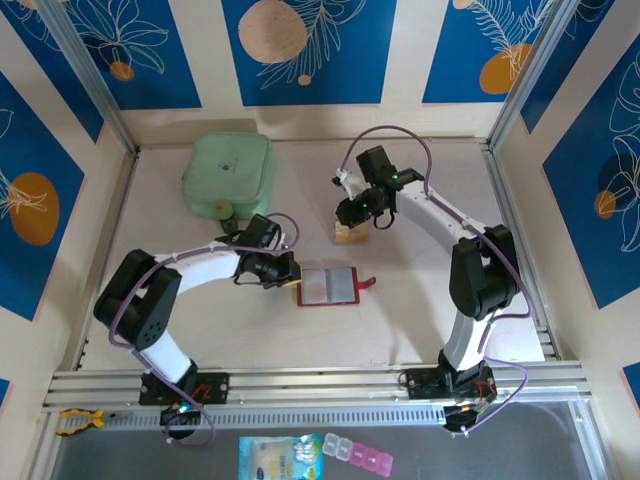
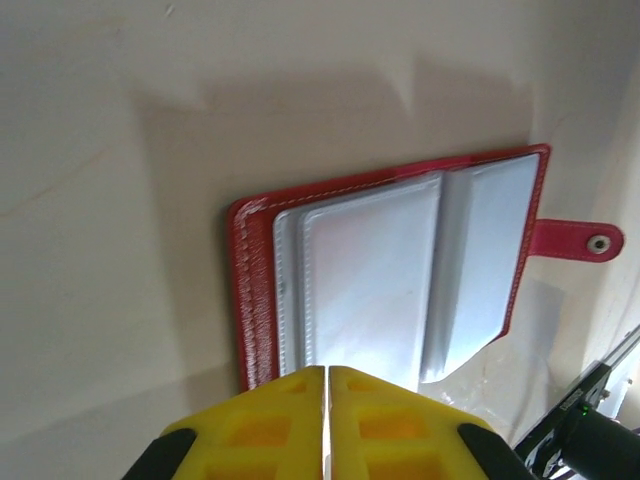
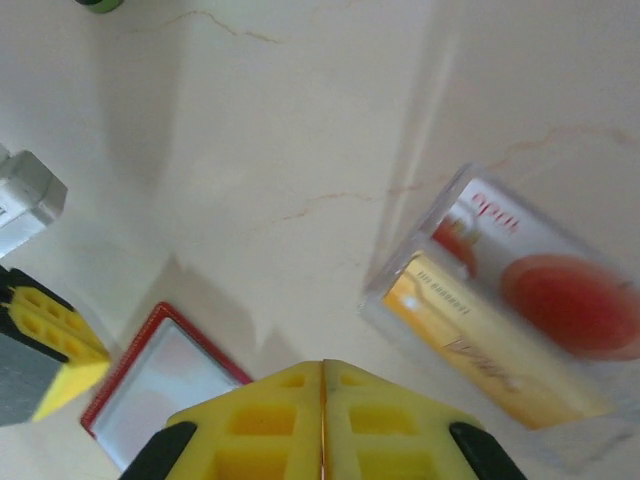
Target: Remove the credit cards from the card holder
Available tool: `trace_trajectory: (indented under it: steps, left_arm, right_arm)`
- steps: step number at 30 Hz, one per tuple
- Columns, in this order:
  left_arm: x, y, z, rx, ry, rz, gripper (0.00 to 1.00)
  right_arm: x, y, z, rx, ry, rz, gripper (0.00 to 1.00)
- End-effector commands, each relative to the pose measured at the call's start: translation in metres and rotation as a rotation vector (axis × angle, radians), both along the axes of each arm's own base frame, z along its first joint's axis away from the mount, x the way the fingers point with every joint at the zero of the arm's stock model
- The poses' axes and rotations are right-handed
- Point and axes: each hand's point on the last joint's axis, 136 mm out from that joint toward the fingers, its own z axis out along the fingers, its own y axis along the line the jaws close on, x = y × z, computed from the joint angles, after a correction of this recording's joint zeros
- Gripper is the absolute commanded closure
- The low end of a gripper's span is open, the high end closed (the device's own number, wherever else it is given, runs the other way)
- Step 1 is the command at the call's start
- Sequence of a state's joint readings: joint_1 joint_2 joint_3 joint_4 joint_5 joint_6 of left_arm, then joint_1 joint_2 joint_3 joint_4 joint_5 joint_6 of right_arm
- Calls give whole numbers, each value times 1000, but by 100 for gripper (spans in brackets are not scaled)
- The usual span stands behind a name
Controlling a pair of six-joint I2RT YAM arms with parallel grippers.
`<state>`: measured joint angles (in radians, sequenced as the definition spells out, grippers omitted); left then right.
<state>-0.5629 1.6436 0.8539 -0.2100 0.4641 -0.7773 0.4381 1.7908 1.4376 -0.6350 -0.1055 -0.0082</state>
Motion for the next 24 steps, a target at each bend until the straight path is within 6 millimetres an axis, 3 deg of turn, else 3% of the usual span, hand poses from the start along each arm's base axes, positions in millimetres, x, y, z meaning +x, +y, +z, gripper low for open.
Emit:
trace_trajectory:
  steps: [1,12,24]
  left_arm:
    - [-10,-3,-11,-4,23,-21,90]
    - [-21,-2,-26,20,43,-25,91]
    - [-26,5,-32,65,55,-23,92]
  right_arm:
    - [-13,15,10,127,94,-156,92]
    - [-67,30,-25,128,347,-259,93]
    - [-117,59,-62,218,556,-263,79]
